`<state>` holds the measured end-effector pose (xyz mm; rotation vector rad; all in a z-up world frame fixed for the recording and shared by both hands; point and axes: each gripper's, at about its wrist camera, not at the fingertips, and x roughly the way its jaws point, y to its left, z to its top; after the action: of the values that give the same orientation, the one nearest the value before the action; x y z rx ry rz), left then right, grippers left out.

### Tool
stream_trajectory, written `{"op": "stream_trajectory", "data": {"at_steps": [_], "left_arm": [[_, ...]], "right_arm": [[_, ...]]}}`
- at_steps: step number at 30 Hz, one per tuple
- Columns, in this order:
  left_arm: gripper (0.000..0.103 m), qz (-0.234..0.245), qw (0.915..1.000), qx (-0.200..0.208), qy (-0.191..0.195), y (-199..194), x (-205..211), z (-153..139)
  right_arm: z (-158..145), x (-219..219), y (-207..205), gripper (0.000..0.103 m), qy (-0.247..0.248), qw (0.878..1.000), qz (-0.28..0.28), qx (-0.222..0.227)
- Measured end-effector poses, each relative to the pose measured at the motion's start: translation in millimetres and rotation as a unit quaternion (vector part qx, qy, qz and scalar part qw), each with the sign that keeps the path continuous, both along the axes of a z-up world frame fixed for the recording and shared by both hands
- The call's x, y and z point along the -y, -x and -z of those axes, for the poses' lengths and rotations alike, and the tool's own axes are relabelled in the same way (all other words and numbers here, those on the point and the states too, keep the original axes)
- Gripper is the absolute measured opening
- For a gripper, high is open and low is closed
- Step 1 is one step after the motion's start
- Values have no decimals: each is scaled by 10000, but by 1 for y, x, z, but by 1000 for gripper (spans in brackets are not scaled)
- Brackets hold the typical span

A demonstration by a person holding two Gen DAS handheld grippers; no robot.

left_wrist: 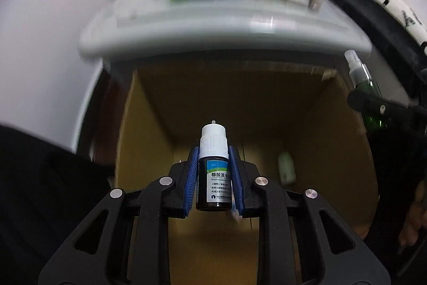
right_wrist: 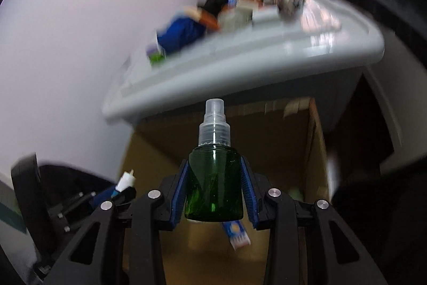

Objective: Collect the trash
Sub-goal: 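Drop the green spray bottle and eye-drop bottle into the cardboard box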

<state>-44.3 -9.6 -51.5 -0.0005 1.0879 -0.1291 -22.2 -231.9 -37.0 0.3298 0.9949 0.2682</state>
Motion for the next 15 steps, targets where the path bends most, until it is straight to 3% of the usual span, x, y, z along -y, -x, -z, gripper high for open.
{"op": "stream_trajectory", "data": {"at_steps": [2,11,12,14,15], "left_arm": [[23,-87,9997,-210,127,-3,-9,7],[23,-97,9987,-507,-14,-11,-7,18],[28,-106,9984,-553,-99,-12,-5,21],[62,-155,9976,-572,-357,-13,-1,24],[79,-184,9975,-505,-456,-12,-1,21]], "right_arm": [[13,-10,1,37,153,9994,-133,-288],[37,-20,-1,40,365,9959,-270,-788],[39,-19,-1,52,379,9954,-255,-842],[36,-17,0,62,383,9959,-185,-796],[31,-15,1,62,394,9968,-141,-685]]}}
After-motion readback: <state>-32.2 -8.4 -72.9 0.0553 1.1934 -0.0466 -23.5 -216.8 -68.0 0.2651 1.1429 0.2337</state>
